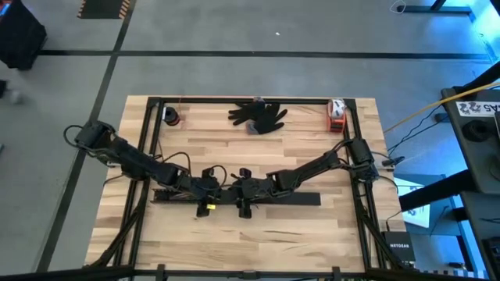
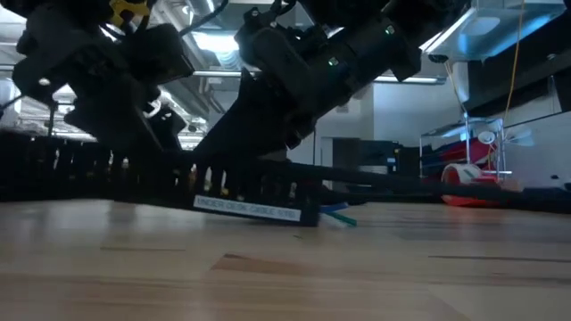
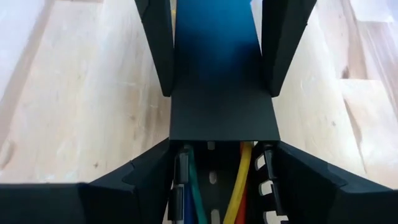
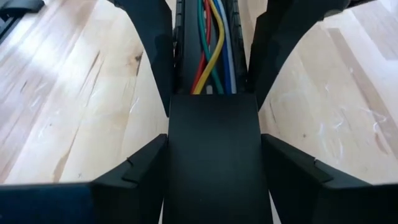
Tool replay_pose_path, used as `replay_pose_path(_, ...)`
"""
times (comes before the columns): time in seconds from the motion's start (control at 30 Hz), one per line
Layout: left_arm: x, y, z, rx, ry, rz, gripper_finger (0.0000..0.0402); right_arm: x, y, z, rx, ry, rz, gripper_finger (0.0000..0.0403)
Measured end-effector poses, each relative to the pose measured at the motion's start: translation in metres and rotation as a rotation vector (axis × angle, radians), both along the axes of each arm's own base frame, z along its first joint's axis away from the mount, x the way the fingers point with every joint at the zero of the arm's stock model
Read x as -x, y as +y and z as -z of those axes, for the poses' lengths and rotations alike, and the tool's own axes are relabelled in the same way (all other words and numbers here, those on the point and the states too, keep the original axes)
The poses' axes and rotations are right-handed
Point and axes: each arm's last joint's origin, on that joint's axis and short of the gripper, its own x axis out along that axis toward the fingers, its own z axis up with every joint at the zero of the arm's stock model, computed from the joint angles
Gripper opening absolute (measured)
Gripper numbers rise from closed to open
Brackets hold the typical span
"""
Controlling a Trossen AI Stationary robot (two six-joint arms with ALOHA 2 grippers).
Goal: Ziptie cables
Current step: Close the black cable duct
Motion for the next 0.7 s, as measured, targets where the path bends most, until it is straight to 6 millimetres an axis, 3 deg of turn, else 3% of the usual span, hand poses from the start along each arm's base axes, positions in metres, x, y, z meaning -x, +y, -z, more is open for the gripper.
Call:
replay_pose_path(0.57, 0.0022, 0.0012, -0.0004, 0.081, 0.024, -0.079, 0.0237, -0.0003, 0.0001, 0.0003, 0.012, -0.017, 0.009, 0.0218)
replay_pose_path(0.7, 0.0019, 0.0019, -0.0005, 0.102, 0.025, -0.101, 0.026, 0.0, 0.0, 0.001, 0.014, -0.012, 0.009, 0.0218)
